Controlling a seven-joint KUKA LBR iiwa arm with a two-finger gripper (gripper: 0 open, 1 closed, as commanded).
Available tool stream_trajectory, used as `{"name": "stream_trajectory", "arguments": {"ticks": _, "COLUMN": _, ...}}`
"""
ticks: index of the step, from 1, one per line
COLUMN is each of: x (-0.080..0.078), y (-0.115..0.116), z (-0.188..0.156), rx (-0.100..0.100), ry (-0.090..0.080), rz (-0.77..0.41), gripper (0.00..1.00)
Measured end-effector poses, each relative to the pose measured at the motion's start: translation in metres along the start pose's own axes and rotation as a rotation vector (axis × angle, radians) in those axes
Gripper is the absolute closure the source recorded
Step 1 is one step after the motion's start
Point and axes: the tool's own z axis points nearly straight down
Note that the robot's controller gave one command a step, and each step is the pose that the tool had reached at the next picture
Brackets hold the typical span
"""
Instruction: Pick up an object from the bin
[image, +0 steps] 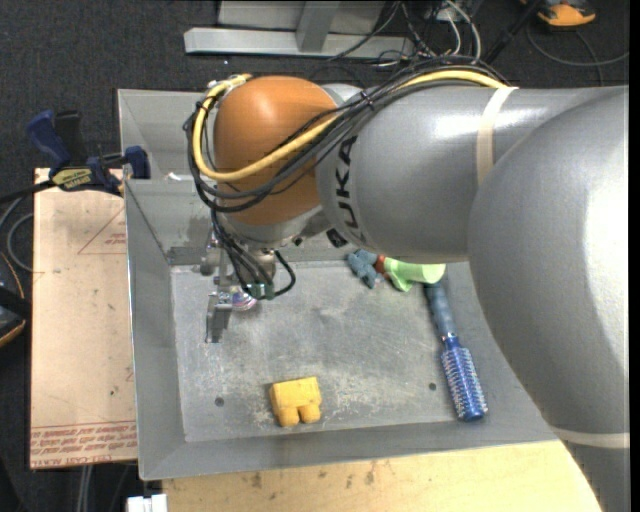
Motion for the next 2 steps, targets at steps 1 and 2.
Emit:
{"name": "stream_trajectory", "arguments": {"ticks": 1, "x": -0.0584, "y": -0.092, "z": 0.1168, "rx": -0.006, "ry": -0.013, "rz": -0.248, "gripper": 0.0}}
{"name": "stream_trajectory", "arguments": {"ticks": 2, "x": -0.0605, "y": -0.0907, "z": 0.1127, "rx": -0.005, "ry": -0.022, "rz": -0.251, "gripper": 1.0}}
